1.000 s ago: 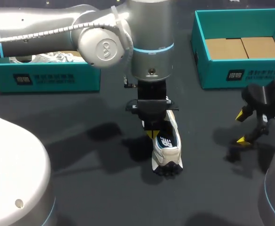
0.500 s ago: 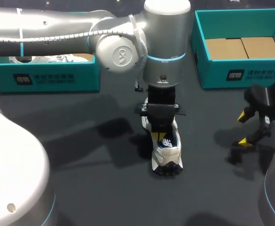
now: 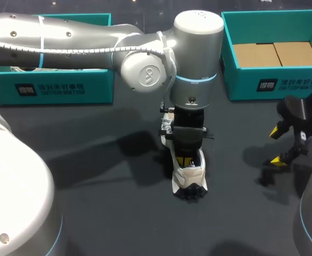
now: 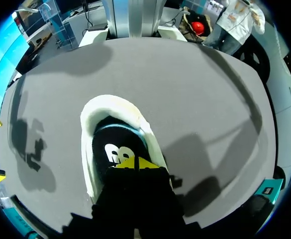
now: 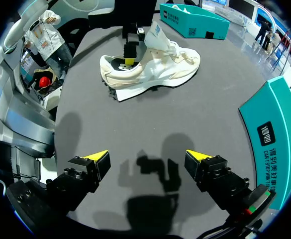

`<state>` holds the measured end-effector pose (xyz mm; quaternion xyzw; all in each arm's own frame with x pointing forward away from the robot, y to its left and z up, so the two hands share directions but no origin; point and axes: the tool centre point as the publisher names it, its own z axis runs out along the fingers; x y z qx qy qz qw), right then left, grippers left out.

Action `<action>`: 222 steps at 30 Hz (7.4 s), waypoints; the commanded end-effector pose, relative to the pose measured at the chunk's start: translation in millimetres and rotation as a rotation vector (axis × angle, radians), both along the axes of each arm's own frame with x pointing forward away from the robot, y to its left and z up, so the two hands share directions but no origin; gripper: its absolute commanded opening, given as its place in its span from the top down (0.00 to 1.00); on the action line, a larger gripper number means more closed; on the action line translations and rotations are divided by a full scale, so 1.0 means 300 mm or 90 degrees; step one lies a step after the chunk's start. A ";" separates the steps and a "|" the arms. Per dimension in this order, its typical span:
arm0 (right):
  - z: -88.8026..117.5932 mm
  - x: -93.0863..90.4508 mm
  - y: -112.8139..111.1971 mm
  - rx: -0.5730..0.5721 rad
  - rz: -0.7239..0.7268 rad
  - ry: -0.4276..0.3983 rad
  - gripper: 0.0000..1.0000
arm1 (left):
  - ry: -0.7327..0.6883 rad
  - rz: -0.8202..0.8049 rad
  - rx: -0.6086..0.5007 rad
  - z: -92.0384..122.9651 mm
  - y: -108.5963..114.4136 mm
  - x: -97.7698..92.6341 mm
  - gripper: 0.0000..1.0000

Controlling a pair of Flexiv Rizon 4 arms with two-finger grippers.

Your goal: Take the shoe out of the shoebox, open the shoe tongue, remove and reinsert the insole, then place the shoe into the shoebox

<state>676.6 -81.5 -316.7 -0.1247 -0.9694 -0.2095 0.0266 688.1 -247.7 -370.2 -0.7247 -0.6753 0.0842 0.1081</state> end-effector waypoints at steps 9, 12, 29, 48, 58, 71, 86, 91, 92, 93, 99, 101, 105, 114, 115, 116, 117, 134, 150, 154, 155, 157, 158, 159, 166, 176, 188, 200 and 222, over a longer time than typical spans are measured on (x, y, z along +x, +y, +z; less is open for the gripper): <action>0.001 -0.007 -0.001 -0.001 0.000 -0.002 0.00 | -0.001 -0.015 -0.036 0.039 -0.019 -0.048 1.00; 0.001 -0.007 -0.001 -0.001 0.000 -0.002 0.00 | -0.002 -0.012 -0.011 -0.024 -0.031 -0.054 1.00; 0.001 -0.007 -0.001 -0.001 0.000 -0.002 0.00 | -0.024 0.051 -0.066 0.007 -0.065 -0.007 1.00; 0.001 -0.007 -0.001 -0.001 0.000 -0.002 0.00 | -0.062 0.065 0.016 -0.158 -0.063 -0.057 1.00; 0.001 -0.007 -0.001 -0.001 0.000 -0.002 0.00 | -0.073 0.087 -0.040 -0.019 -0.057 -0.021 1.00; 0.001 -0.007 -0.001 -0.001 0.000 -0.002 0.00 | -0.138 0.041 0.045 -0.105 -0.064 -0.079 1.00; 0.001 -0.007 -0.001 -0.001 0.000 -0.002 0.00 | -0.149 0.124 -0.033 -0.056 -0.079 -0.030 1.00; 0.001 -0.007 -0.001 -0.001 0.000 -0.002 0.00 | -0.112 0.127 -0.058 -0.027 -0.088 -0.054 1.00; 0.001 -0.007 -0.001 -0.001 0.000 -0.002 0.00 | -0.103 0.125 -0.057 -0.031 -0.092 -0.060 1.00; 0.001 -0.007 -0.001 -0.001 0.000 -0.002 0.00 | -0.104 0.124 -0.053 -0.040 -0.097 -0.066 1.00; 0.001 -0.007 -0.001 -0.001 0.000 -0.002 0.00 | -0.111 0.138 -0.041 -0.098 -0.101 -0.061 1.00; 0.001 -0.007 -0.001 -0.001 0.000 -0.002 0.00 | -0.111 0.154 -0.038 -0.116 -0.100 -0.040 1.00; 0.001 -0.007 -0.001 -0.001 0.000 -0.002 0.00 | -0.121 0.182 -0.034 -0.117 -0.086 0.009 1.00; 0.001 -0.007 -0.001 -0.001 0.000 -0.002 0.00 | -0.150 0.185 -0.072 0.014 -0.053 0.033 1.00; 0.001 -0.007 -0.001 -0.001 0.000 -0.002 0.00 | -0.153 0.183 -0.077 0.032 -0.053 0.031 1.00; 0.001 -0.007 -0.001 -0.001 0.000 -0.002 0.00 | -0.160 0.183 -0.082 0.048 -0.055 0.029 1.00; 0.001 -0.007 -0.001 -0.001 0.000 -0.002 0.00 | -0.165 0.183 -0.088 0.063 -0.056 0.029 1.00; 0.001 -0.007 -0.001 -0.001 0.000 -0.002 0.00 | -0.219 0.213 -0.068 0.107 -0.058 0.104 1.00; 0.001 -0.007 -0.001 -0.001 0.000 -0.002 0.00 | -0.213 0.171 -0.029 0.098 -0.048 0.110 0.73; 0.001 -0.007 -0.001 -0.001 0.000 -0.002 0.00 | -0.213 0.155 -0.029 0.097 -0.038 0.096 0.64; 0.001 -0.007 -0.001 -0.001 0.000 -0.002 0.00 | -0.213 0.152 -0.029 0.094 -0.037 0.093 0.63; 0.001 -0.007 -0.001 -0.001 0.000 -0.002 0.00 | -0.214 0.148 -0.028 0.091 -0.037 0.090 0.61; 0.001 -0.007 -0.001 -0.001 0.000 -0.002 0.00 | -0.214 0.147 -0.028 0.090 -0.038 0.090 0.60; 0.001 -0.007 -0.001 -0.001 0.000 -0.002 0.00 | -0.215 0.146 -0.028 0.090 -0.038 0.090 0.59; 0.001 -0.007 -0.001 -0.001 0.000 -0.002 0.00 | -0.222 0.141 -0.029 0.091 -0.041 0.092 0.51; 0.001 -0.007 -0.001 -0.001 0.000 -0.002 0.00 | -0.213 0.147 -0.023 0.092 -0.032 0.118 0.00; 0.001 -0.007 -0.001 -0.001 0.000 -0.002 0.00 | -0.183 0.162 -0.040 0.115 -0.029 0.152 0.03; 0.001 -0.007 -0.001 -0.001 0.000 -0.002 0.00 | -0.179 0.181 -0.036 0.118 -0.030 0.189 0.07; 0.001 -0.007 -0.001 -0.001 0.000 -0.002 0.00 | -0.173 0.247 -0.047 0.191 0.041 0.367 0.53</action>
